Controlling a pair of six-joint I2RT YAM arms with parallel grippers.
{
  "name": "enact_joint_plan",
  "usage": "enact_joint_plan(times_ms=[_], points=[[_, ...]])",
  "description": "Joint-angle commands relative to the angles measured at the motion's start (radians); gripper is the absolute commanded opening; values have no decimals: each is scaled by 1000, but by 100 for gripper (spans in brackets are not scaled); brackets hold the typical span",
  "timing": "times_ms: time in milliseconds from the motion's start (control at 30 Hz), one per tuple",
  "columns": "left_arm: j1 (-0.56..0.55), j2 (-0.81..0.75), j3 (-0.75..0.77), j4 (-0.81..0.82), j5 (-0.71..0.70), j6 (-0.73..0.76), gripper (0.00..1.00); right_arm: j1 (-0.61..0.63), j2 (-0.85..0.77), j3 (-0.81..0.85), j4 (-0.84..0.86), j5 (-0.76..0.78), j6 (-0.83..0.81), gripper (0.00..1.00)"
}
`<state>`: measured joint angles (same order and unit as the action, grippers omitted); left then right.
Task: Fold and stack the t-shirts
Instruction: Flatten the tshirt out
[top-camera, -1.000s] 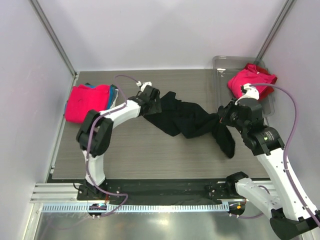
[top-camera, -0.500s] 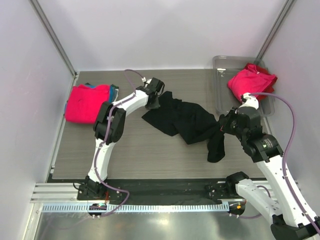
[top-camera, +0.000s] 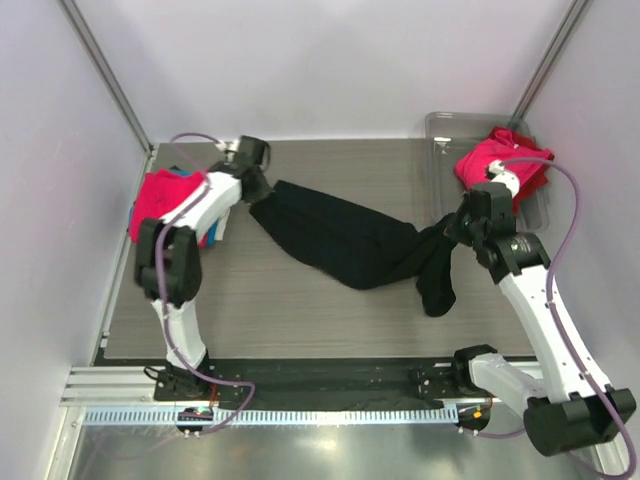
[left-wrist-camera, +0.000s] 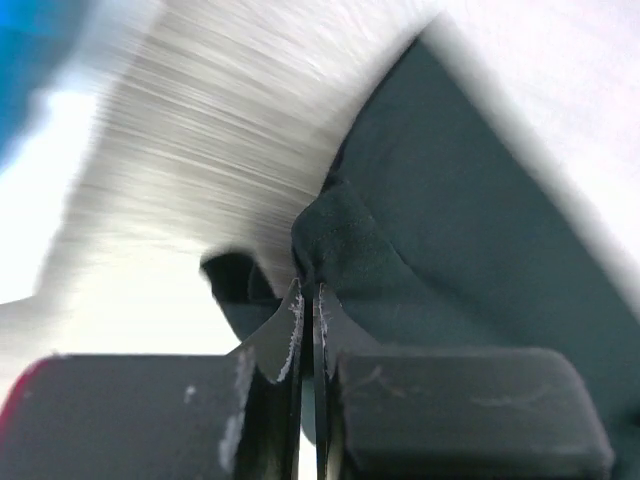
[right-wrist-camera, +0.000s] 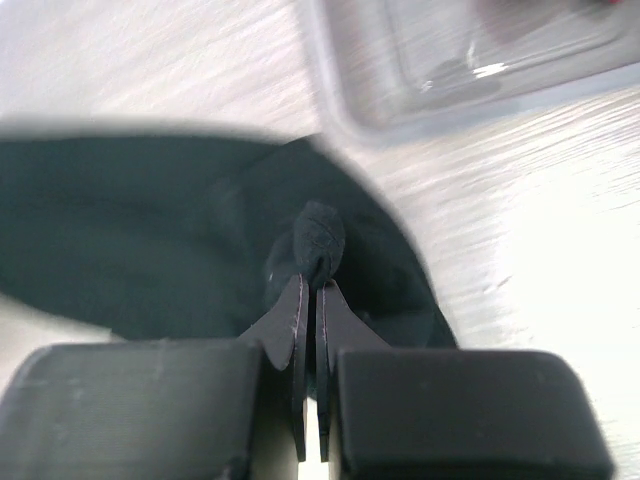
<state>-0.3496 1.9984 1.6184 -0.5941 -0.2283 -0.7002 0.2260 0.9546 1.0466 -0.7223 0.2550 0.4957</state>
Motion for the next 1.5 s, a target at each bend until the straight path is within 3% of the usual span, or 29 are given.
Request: enact_joint_plan(times_ms=[0,167,300,433,500,533,567,667,700,733,767,867,900,1133,1233,1300,1467], points=[[69,-238,-73,37,-61,-71,0,-109,45,96,98,-52,33,1],[74,-472,-300,72,-164,-156,0,-168,10,49,136,-161,93,1],[75,-697,-632,111,-207,-246,0,-168,-111,-181,138,-111,132,1],[74,-863,-852,154,-169,-274,0,-168,-333,-385,117,-82,161,4],[72,-926,-911,184,-134,-251,4,-162,-401,-441,109,-71,185,74],[70,-988,-961,251,-27,-155,19,-162,-419,-441,145,-148,175,97],[70,-1013,-979,272,13,-133,32,-162,-419,-433,150,-161,167,100],[57,-1111,-1012,270,5,-124,74,-162,-352,-387,184,-201,127,100],[55,-1125,-1012,269,-11,-110,80,-162,-268,-367,199,-229,89,99],[57,-1135,-1000,257,-28,-104,90,-160,-219,-353,216,-320,69,92],[55,-1132,-991,251,-58,-93,93,-160,-168,-321,230,-363,52,84],[57,-1080,-941,232,-74,-73,98,-126,7,-265,287,-410,12,62],[57,-1060,-934,235,-62,-73,99,-104,31,-251,297,-384,11,60],[58,-827,-885,332,-28,-65,98,125,341,-28,321,-84,-74,68],[57,-750,-842,327,-8,-44,96,156,510,78,310,12,-108,70],[58,-737,-825,318,18,-38,95,165,639,159,308,32,-129,65],[57,-779,-870,356,23,-30,95,167,860,349,279,62,-157,62]])
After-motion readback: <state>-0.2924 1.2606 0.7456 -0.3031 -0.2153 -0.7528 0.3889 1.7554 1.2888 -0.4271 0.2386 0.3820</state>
